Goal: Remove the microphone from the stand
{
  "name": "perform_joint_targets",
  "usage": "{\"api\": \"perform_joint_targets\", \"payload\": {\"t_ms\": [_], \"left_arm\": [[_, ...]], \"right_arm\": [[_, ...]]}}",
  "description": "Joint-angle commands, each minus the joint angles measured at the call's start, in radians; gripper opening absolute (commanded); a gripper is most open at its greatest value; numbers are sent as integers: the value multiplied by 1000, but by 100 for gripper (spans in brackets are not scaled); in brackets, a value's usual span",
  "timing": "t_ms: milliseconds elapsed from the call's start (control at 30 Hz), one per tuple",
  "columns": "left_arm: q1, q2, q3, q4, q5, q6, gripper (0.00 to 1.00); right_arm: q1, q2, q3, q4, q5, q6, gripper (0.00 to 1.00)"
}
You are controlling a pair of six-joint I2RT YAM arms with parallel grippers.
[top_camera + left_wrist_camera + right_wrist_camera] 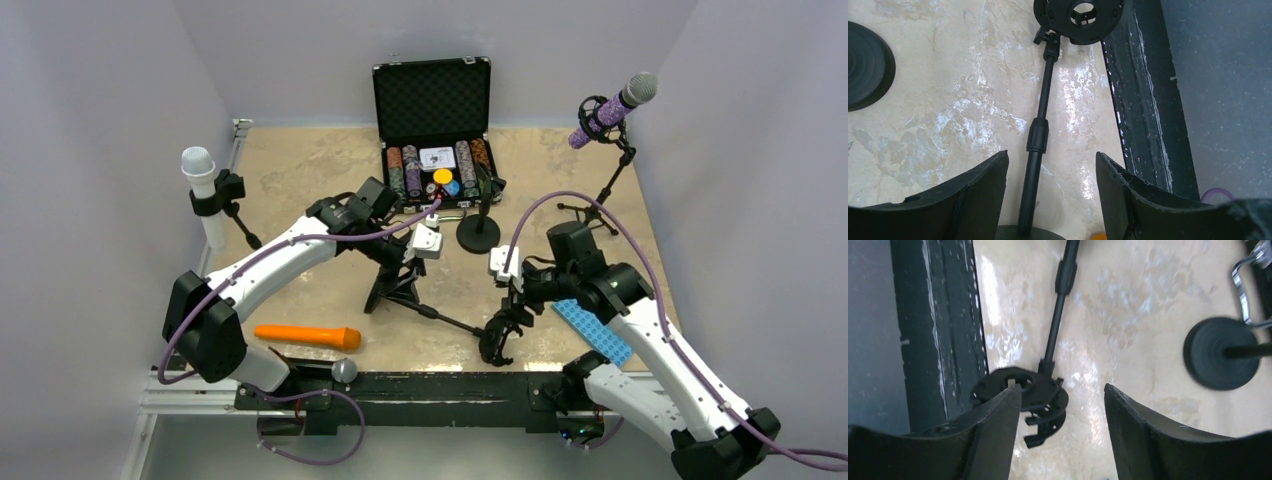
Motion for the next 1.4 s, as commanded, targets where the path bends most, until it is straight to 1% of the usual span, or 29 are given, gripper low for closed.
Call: {"api": "perform_joint_targets", "payload": {"t_ms": [0, 100, 133, 200, 367, 467, 567, 700, 867, 900, 967, 1067, 1100, 1133, 1167, 1267, 1300, 1367], "left_arm": [[0, -15, 8, -3, 35, -1, 68], [1, -33, 2, -2, 38, -17, 67], [1, -41, -1, 0, 37, -23, 67], [0, -56, -11, 4, 35, -31, 67], [1, -87, -42, 2, 26, -46, 67], [1, -92, -53, 6, 31, -59, 66], [0, -90, -52, 13, 33, -77, 66], [-1, -86, -44, 28, 34, -100, 66], [-1, -77, -38, 34, 35, -105, 65], [-1, -72, -34, 32, 33, -105, 65], [0, -69, -31, 28, 32, -103, 65], [-1, -67, -41, 28, 32, -105, 65], [0, -65, -47, 28, 32, -105, 65], [0, -62, -53, 28, 33, -104, 65], [-1, -60, -58, 28, 34, -101, 65], [-1, -35, -64, 26, 41, -90, 64], [-1, -23, -60, 26, 41, -87, 64], [-1, 8, -46, 21, 41, -80, 64]], "right_arm": [[0, 38, -49, -76, 93, -76, 67], [0, 24, -107, -70, 110, -38, 75], [0, 18, -121, -76, 94, -35, 80], [2, 5, -143, -87, 71, -37, 85], [4, -31, -157, -210, 52, -189, 89], [5, -33, -164, -255, 28, -241, 92], [18, -29, -185, -177, 61, -186, 94], [32, -38, -225, -77, 98, -183, 96], [84, -25, -291, 54, 95, -171, 97], [97, -27, -300, 74, 100, -169, 94], [112, -38, -315, 116, 128, -151, 79], [117, -68, -308, 176, 204, -89, 52], [117, -76, -298, 183, 225, -78, 38], [116, -80, -285, 184, 242, -73, 27], [117, -82, -277, 182, 257, -72, 18], [117, -89, -259, 173, 267, -89, 2], [117, -92, -250, 173, 268, -89, 0], [118, -95, -223, 172, 274, -81, 0]]}}
